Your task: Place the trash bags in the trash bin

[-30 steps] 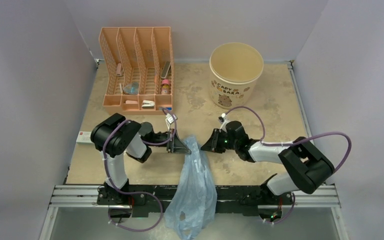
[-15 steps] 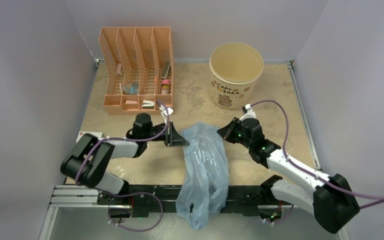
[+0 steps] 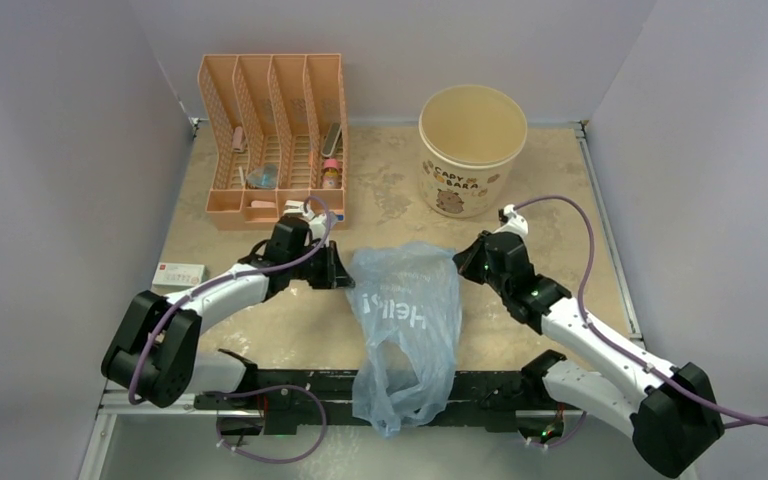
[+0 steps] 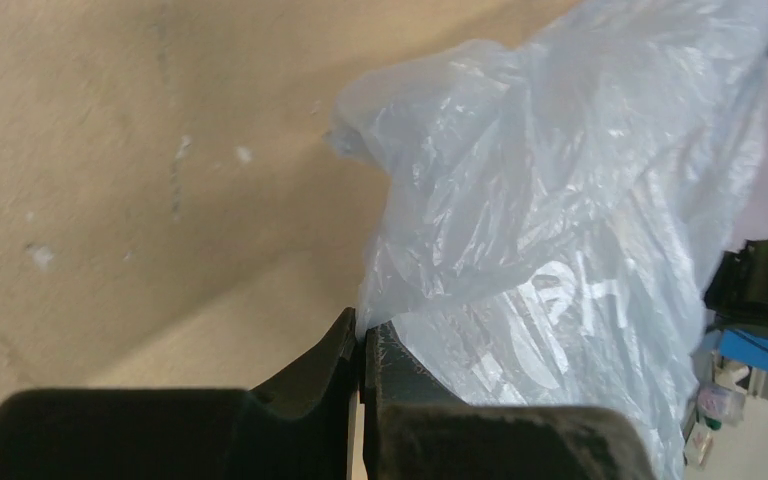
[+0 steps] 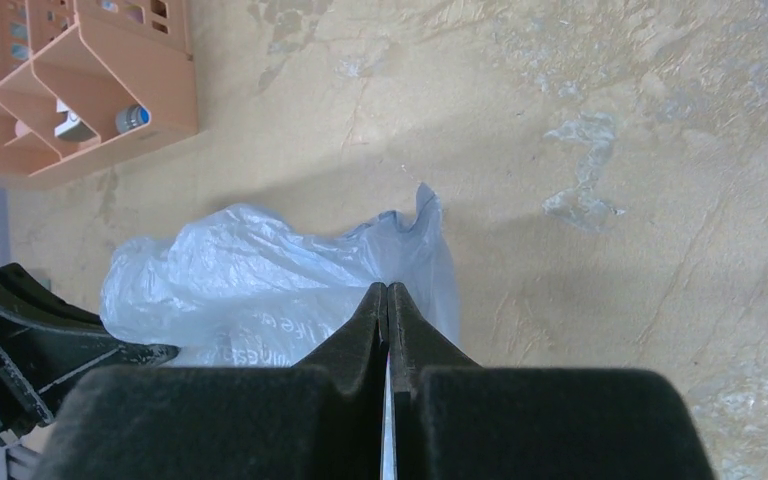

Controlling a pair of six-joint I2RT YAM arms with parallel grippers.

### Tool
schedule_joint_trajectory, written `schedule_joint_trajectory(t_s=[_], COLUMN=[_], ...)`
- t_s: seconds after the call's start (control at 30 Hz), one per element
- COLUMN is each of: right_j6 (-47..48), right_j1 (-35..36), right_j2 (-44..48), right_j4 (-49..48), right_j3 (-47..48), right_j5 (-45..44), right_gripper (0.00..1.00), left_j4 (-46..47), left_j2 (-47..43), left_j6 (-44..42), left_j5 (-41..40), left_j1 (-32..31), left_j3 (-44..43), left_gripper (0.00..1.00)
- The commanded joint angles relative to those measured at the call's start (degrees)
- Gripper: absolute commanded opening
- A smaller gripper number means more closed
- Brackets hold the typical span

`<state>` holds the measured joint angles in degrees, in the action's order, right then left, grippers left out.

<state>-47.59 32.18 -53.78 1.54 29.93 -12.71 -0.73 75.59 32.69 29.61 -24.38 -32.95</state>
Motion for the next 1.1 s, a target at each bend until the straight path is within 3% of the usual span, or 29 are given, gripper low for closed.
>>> schedule_joint_trajectory(t_s=[0.0, 0.2, 0.37, 0.47, 0.53, 0.7, 1.07], right_j6=[3.75, 9.22, 12.2, 14.23, 15.43, 14.97, 20.13], right_j1=[-0.3, -0.67, -0.68, -0.72, -0.59, -0.48, 0.2], right_j2=[-1.04, -8.95, -12.88, -10.58, -9.0, -7.73, -19.78], right_j4=[0.39, -1.27, -1.23, -0.63, -0.91, -1.28, -4.49], right_j3=[2.69, 3.68, 6.32, 7.55, 8.41, 8.44, 8.97], right_j5=[-0.87, 8.15, 15.95, 16.12, 15.09, 12.95, 13.82], right_gripper=[0.0, 0.04, 0.29, 0.46, 0.51, 0.54, 0.6], left_j4=[-6.78, -8.12, -5.35, -4.75, -4.09, -2.28, -2.99], left_j2=[0.79, -0.71, -4.66, -4.56, -4.01, -3.22, -4.85], left_j6=[-3.09, -3.69, -3.17, -3.45, -3.19, -2.13, -1.19], left_j5=[-5.68, -3.75, 2.31, 5.5, 7.36, 9.72, 9.39], left_j1=[0.45, 0.65, 0.65, 0.65, 0.65, 0.65, 0.65], left_j3=[-3.47, -2.48, -1.42, -1.8, -2.01, -2.16, -1.39], left_gripper=[0.0, 0.0, 0.0, 0.0, 0.0, 0.0, 0.01])
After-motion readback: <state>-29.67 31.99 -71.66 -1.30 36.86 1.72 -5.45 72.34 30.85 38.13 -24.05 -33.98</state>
